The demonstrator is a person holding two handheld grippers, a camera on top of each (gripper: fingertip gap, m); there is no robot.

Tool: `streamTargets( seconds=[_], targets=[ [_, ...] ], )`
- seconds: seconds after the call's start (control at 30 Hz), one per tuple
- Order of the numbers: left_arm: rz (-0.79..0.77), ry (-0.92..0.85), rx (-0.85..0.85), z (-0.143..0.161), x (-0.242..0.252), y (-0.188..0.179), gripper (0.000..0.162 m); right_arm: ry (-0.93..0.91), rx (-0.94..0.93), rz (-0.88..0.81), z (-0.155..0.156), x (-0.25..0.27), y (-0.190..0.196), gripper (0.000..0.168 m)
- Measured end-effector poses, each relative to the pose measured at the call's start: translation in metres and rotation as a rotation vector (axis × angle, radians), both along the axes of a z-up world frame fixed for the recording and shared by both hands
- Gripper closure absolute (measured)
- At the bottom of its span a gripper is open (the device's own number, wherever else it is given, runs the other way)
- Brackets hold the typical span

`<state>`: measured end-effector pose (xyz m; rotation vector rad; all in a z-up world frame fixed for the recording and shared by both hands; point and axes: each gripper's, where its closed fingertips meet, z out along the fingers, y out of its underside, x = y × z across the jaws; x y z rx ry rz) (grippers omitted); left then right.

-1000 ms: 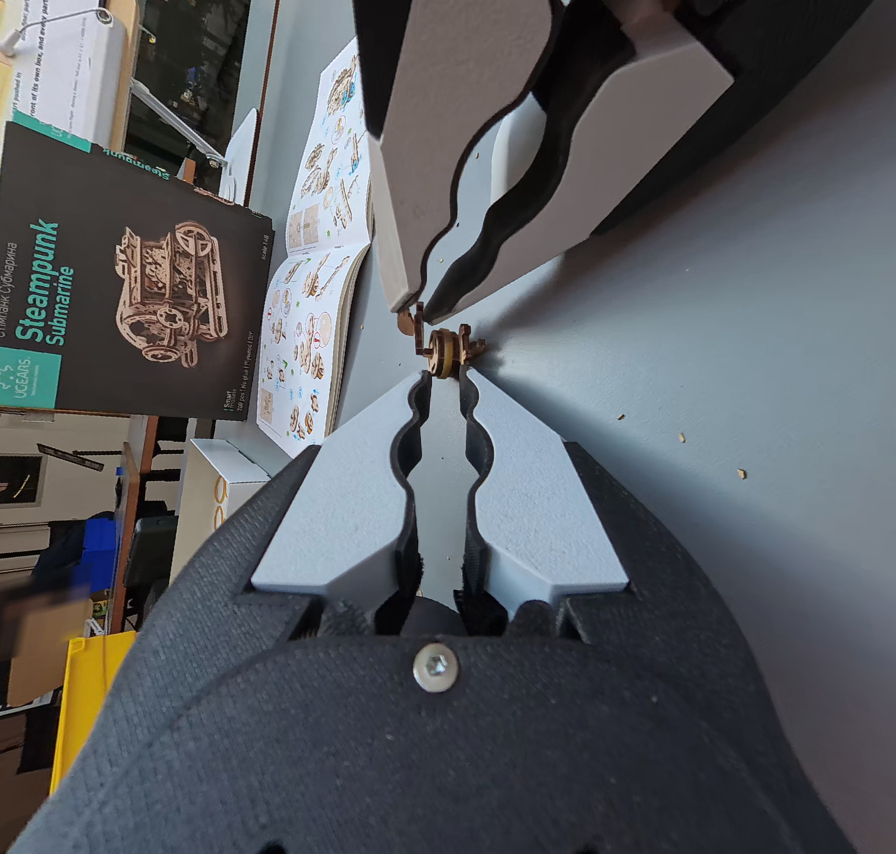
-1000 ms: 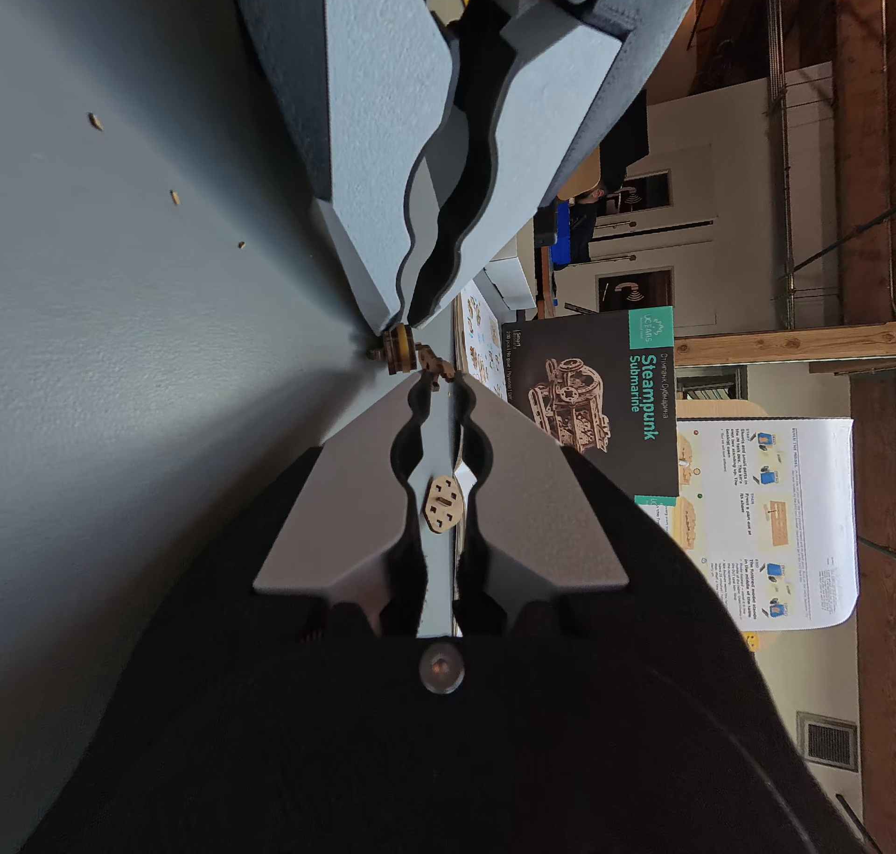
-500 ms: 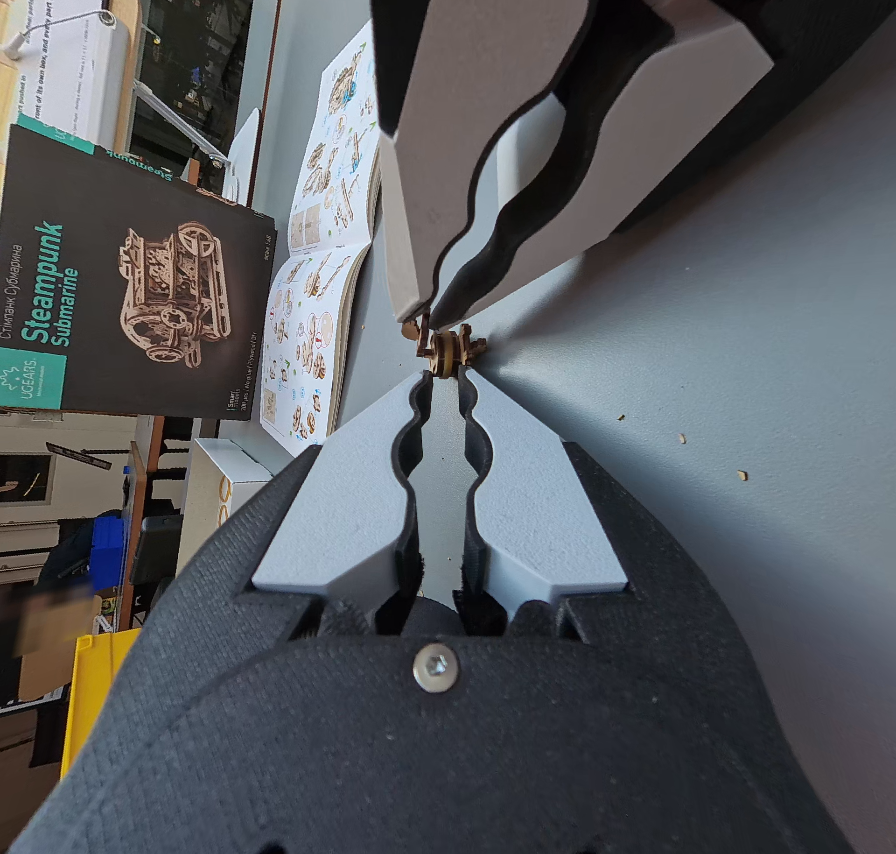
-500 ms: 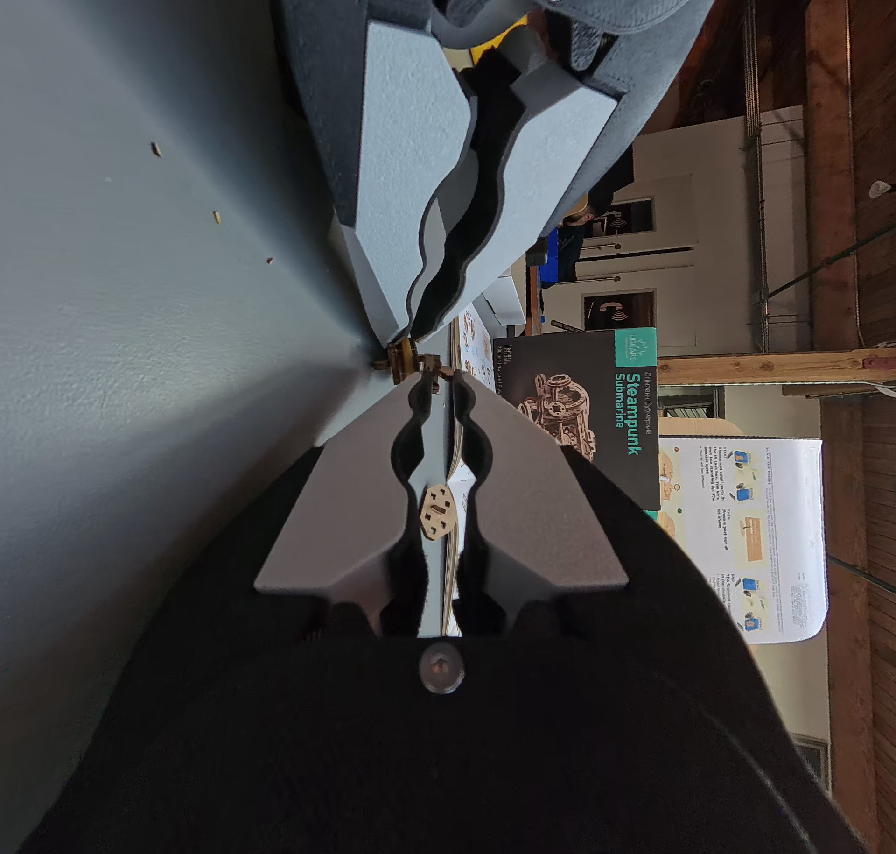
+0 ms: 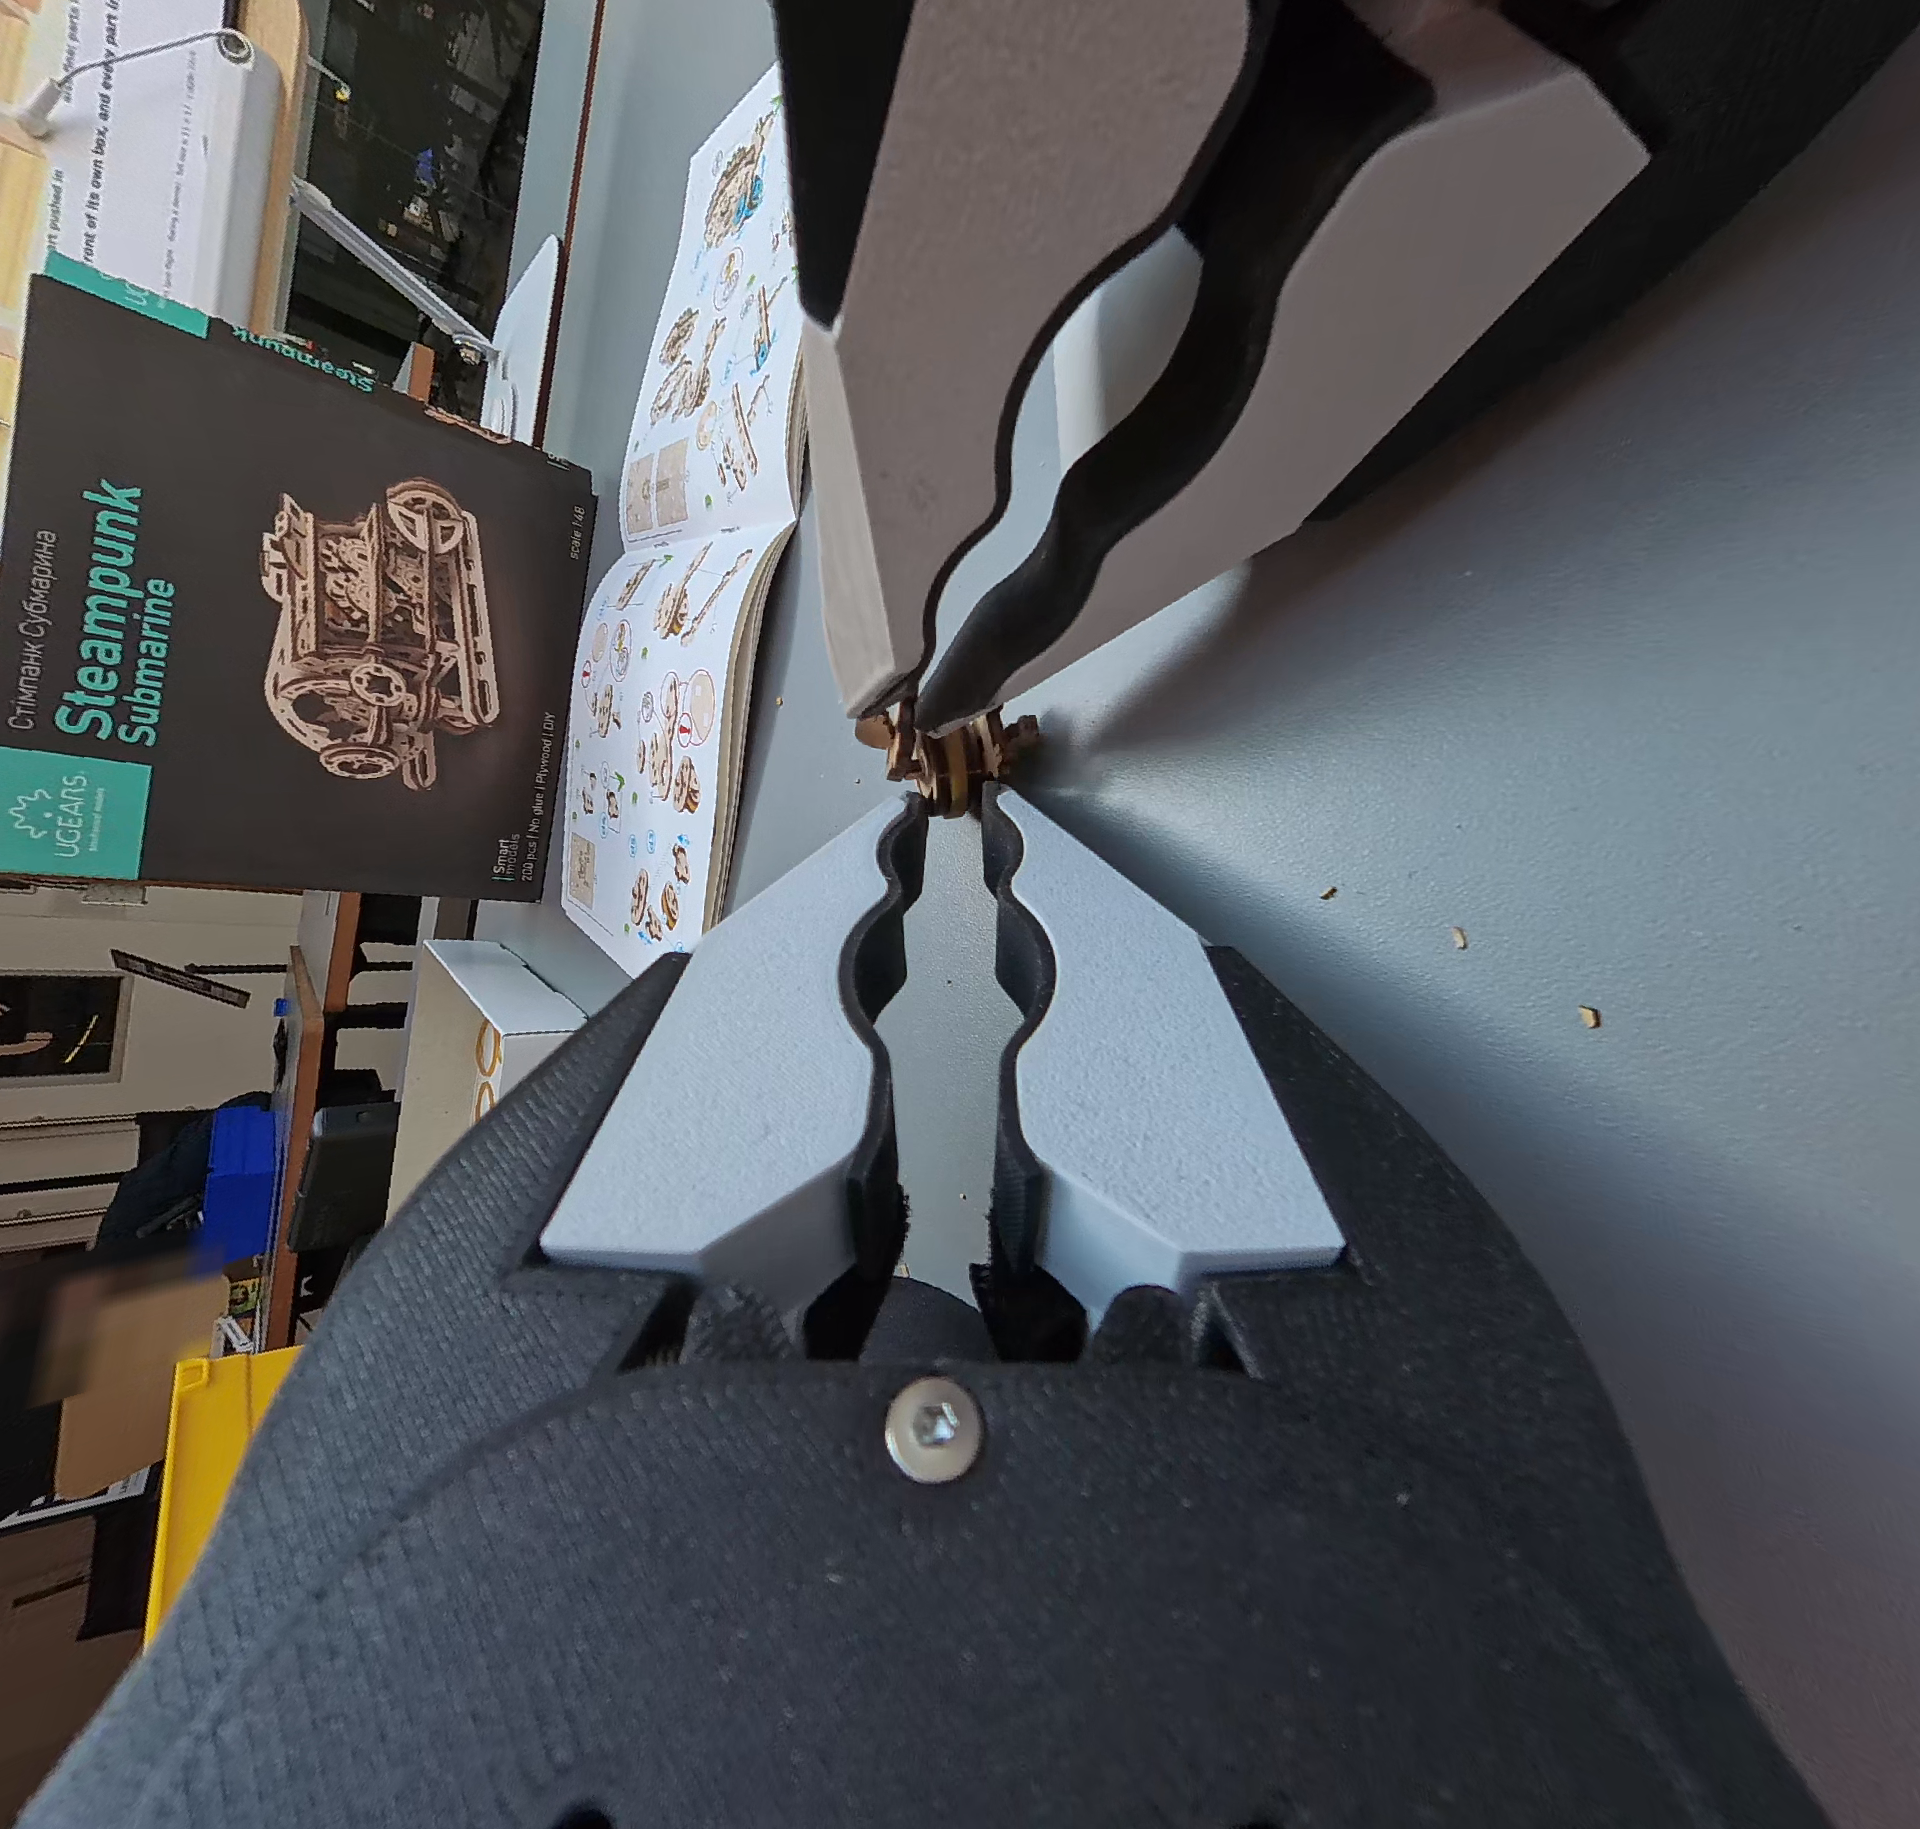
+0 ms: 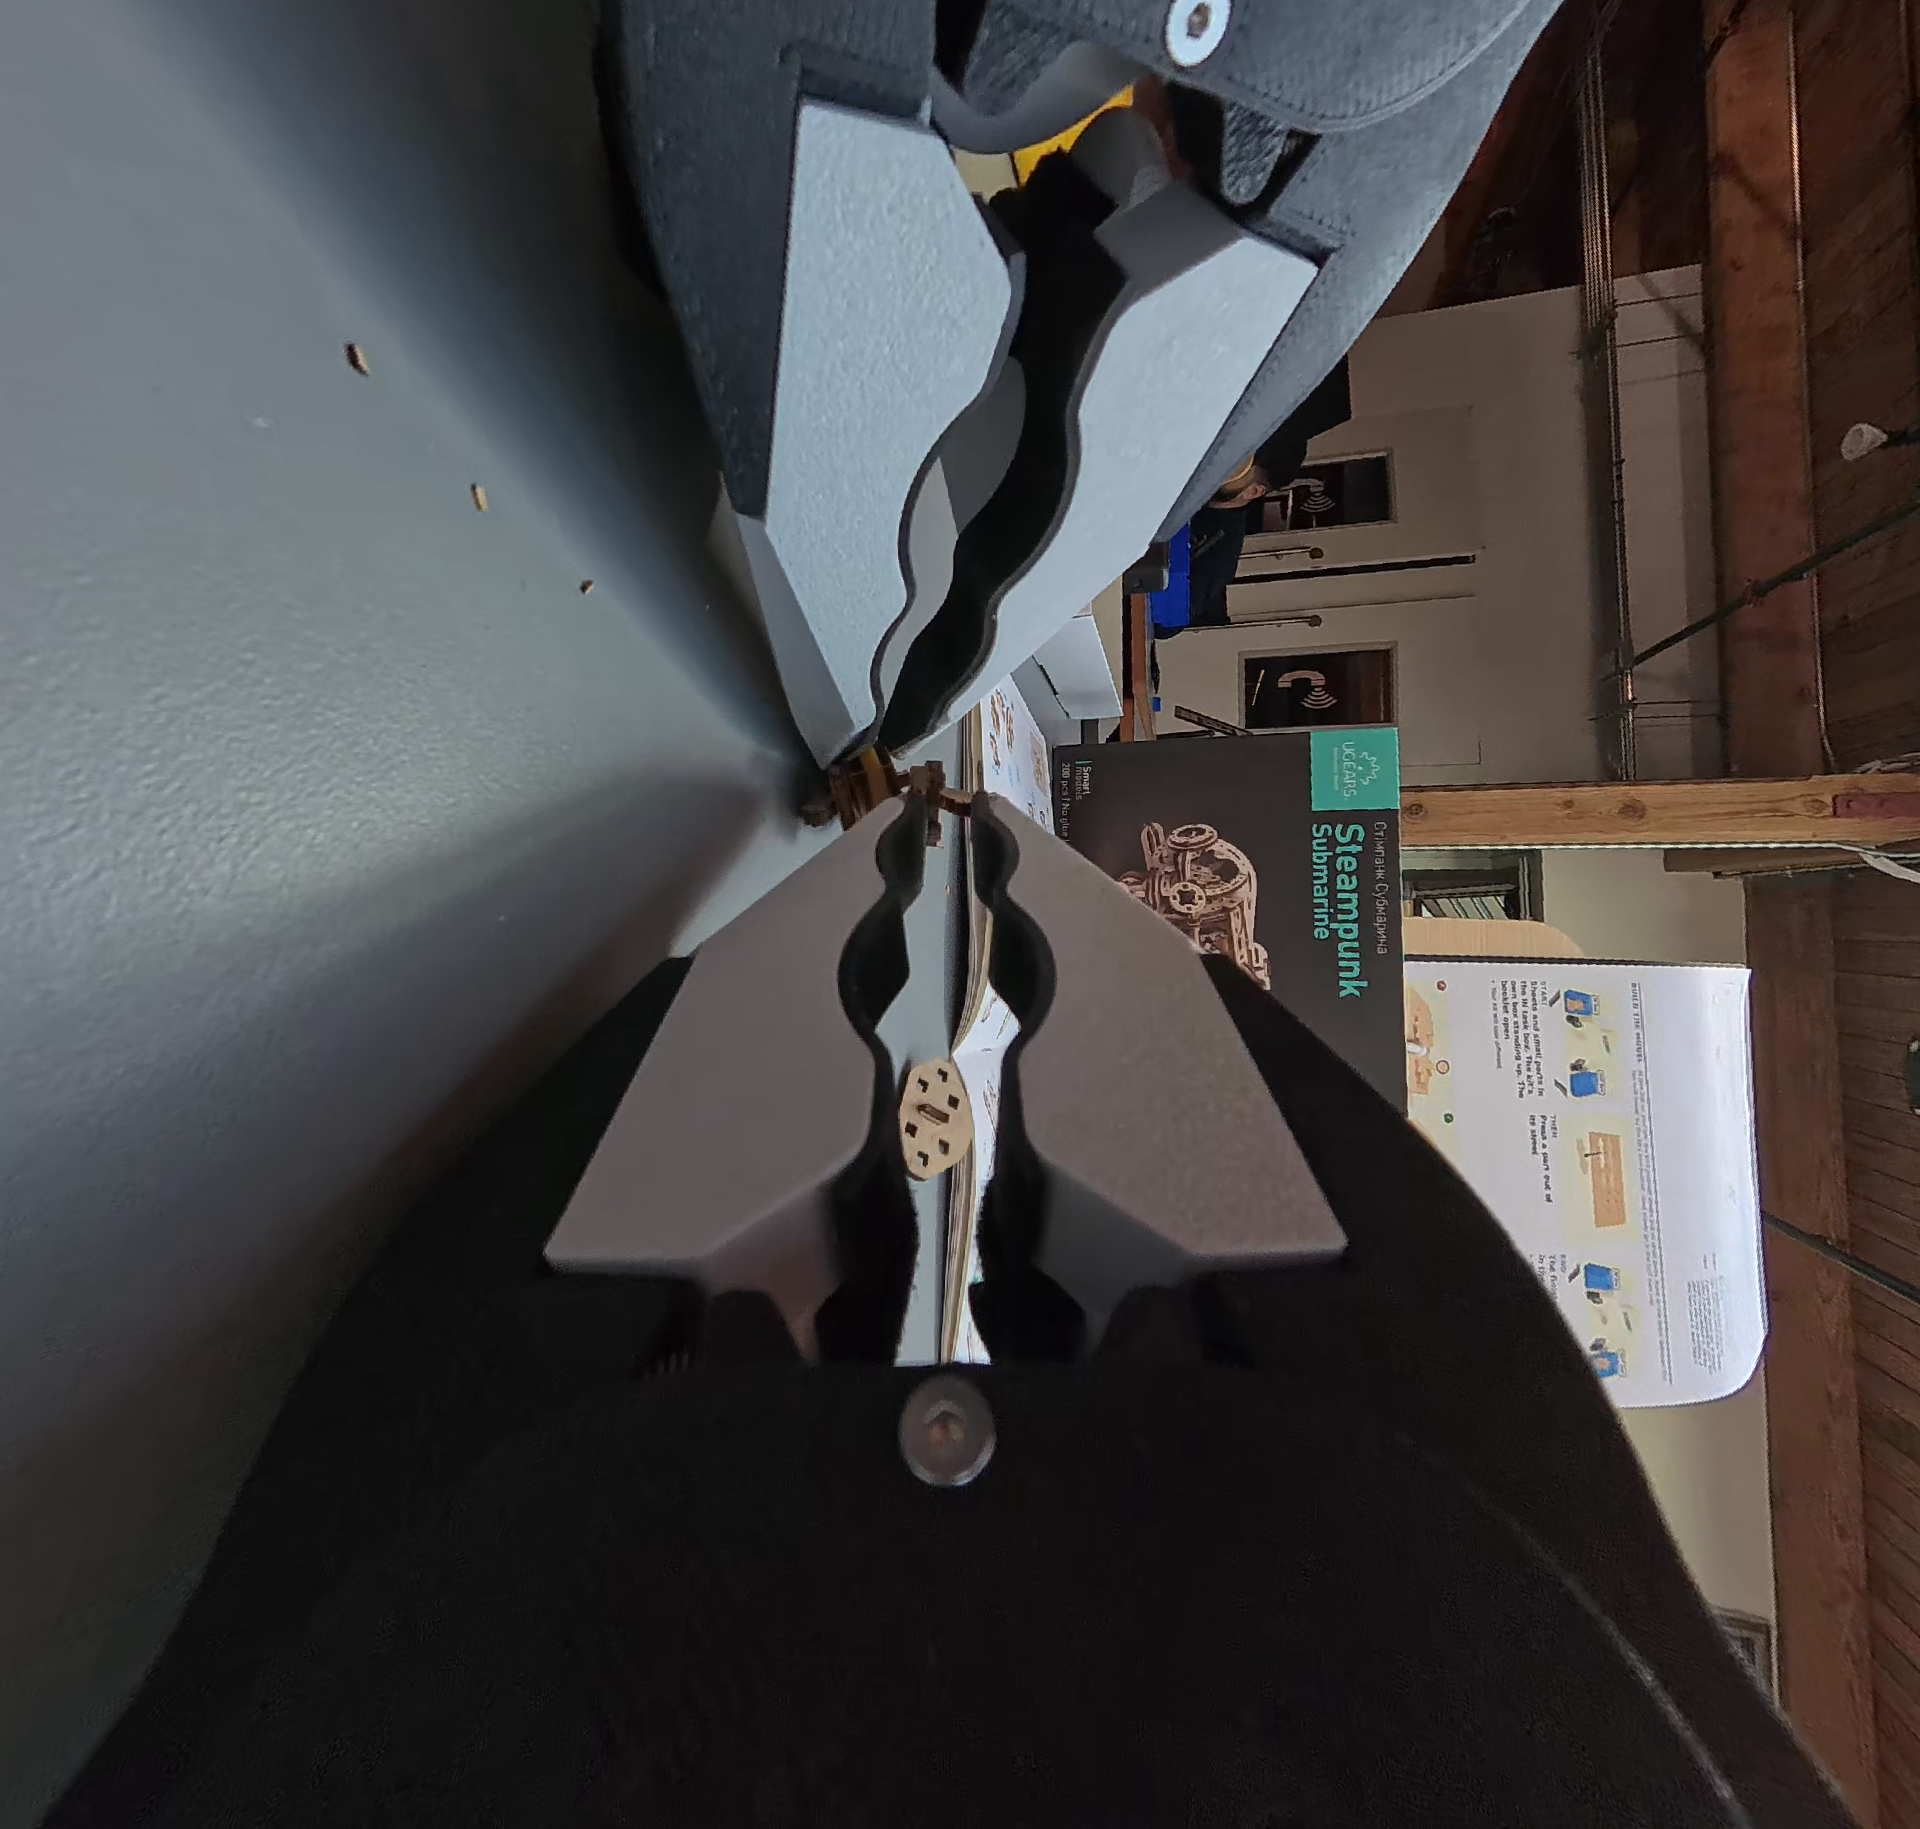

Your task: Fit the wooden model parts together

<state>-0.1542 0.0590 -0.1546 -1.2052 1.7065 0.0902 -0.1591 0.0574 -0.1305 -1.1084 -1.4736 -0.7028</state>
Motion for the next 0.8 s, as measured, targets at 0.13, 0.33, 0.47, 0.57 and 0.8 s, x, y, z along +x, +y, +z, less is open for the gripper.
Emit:
streamTargets(
  seconds=[0.13, 0.33, 0.47, 0.57, 0.8],
  targets=[
    [0.003, -0.004, 0.000, 0.0006, -0.0001, 0.0006, 0.153, -0.002, 0.003, 0.006, 0.0005, -0.0007, 0.0002, 0.161],
    [0.006, -0.032, -0.002, 0.0047, -0.0001, 0.0008, 0.149, 0.088, -0.051, 0.024, 0.0083, 0.0001, 0.0020, 0.161],
    [-0.003, -0.047, -0.002, 0.0071, -0.0002, -0.0008, 0.144, 0.096, -0.061, 0.056, 0.0087, 0.0036, 0.0030, 0.161],
    [0.008, -0.037, 0.007, 0.0059, -0.0010, 0.0002, 0.144, 0.134, -0.090, 0.057, 0.0102, 0.0063, 0.0026, 0.161],
    [0.008, -0.020, 0.010, 0.0033, -0.0017, -0.0005, 0.146, 0.236, -0.232, 0.063, 0.0047, 0.0059, 0.0053, 0.161]
  ],
)
